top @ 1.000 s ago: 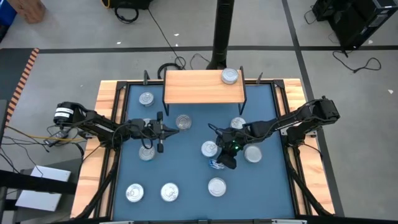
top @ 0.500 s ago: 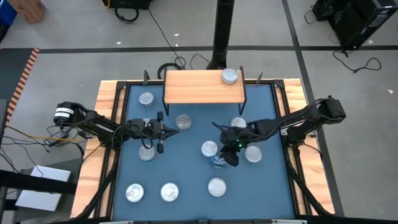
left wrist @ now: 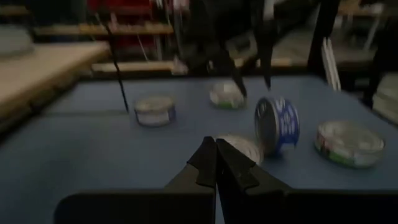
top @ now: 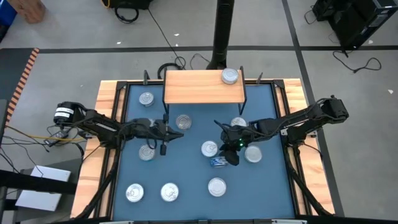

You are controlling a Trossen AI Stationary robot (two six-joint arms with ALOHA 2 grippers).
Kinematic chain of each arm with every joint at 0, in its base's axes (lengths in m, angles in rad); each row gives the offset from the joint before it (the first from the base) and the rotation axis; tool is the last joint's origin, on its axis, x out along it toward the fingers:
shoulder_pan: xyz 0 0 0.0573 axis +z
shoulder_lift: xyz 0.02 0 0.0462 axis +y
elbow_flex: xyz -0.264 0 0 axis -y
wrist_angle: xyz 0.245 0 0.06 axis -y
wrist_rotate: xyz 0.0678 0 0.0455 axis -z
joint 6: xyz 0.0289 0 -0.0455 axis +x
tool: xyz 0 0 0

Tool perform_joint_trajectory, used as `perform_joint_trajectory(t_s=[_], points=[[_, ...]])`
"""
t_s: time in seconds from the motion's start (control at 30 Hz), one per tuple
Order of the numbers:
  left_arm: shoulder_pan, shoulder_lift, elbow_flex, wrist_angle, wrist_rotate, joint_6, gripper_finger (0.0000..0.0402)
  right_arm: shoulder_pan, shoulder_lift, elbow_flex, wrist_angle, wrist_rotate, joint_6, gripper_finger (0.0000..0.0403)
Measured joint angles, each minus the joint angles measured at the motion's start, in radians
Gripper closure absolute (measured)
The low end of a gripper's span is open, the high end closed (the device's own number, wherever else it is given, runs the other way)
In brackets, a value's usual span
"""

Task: Stack canned seafood by type on shelf
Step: Put the blue tuna can on the shelf

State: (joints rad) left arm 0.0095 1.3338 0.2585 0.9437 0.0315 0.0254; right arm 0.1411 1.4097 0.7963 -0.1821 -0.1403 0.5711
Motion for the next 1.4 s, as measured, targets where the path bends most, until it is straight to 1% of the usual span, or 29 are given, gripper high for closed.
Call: perform_joint_trajectory(t_s=[0.1,0.2,0.3,0.37,0.47,0.53,0.67,0.8,1.0,1.07,1.17,1.23,1.3,1.4], points=[[-0.013,0.002,0.104,-0.211,-0.002,0.011,0.0395,0.020,-0.037,0.000,-0.027,0.046,-0.007,0.0242],[-0.026,0.008,0.199,-0.388,-0.003,0.001,0.0385,0.039,-0.091,0.001,-0.114,0.126,-0.008,0.0242],[-0.044,0.016,0.273,-0.461,-0.004,-0.009,0.0370,0.057,-0.146,0.001,-0.220,0.203,-0.007,0.0242],[-0.063,0.016,0.303,-0.497,-0.006,-0.012,0.0358,0.070,-0.175,0.001,-0.264,0.235,-0.008,0.0242],[-0.099,0.035,0.350,-0.521,-0.016,-0.019,0.0336,0.091,-0.203,0.002,-0.297,0.293,-0.011,0.0242],[-0.126,0.061,0.380,-0.527,-0.054,-0.042,0.0318,0.101,-0.212,0.002,-0.296,0.328,-0.019,0.0242],[-0.175,0.122,0.443,-0.550,-0.125,-0.057,0.0276,0.116,-0.209,0.003,-0.292,0.363,-0.026,0.0243],[-0.211,0.212,0.519,-0.555,-0.174,-0.065,0.0231,0.122,-0.191,0.003,-0.303,0.370,-0.030,0.0242],[-0.245,0.350,0.645,-0.574,-0.182,-0.098,0.0166,0.126,-0.183,0.002,-0.305,0.377,-0.032,0.0243],[-0.253,0.402,0.693,-0.570,-0.182,-0.135,0.0148,0.128,-0.186,0.003,-0.314,0.380,-0.033,0.0243],[-0.264,0.466,0.750,-0.576,-0.180,-0.185,0.0123,0.129,-0.187,0.003,-0.316,0.383,-0.033,0.0243],[-0.272,0.501,0.776,-0.584,-0.187,-0.187,0.0108,0.129,-0.185,0.002,-0.327,0.383,-0.033,0.0244],[-0.276,0.537,0.810,-0.596,-0.202,-0.187,0.0095,0.130,-0.182,0.003,-0.326,0.384,-0.033,0.0244],[-0.284,0.556,0.836,-0.642,-0.243,-0.187,0.0079,0.137,-0.182,0.002,-0.329,0.387,-0.033,0.0244]])
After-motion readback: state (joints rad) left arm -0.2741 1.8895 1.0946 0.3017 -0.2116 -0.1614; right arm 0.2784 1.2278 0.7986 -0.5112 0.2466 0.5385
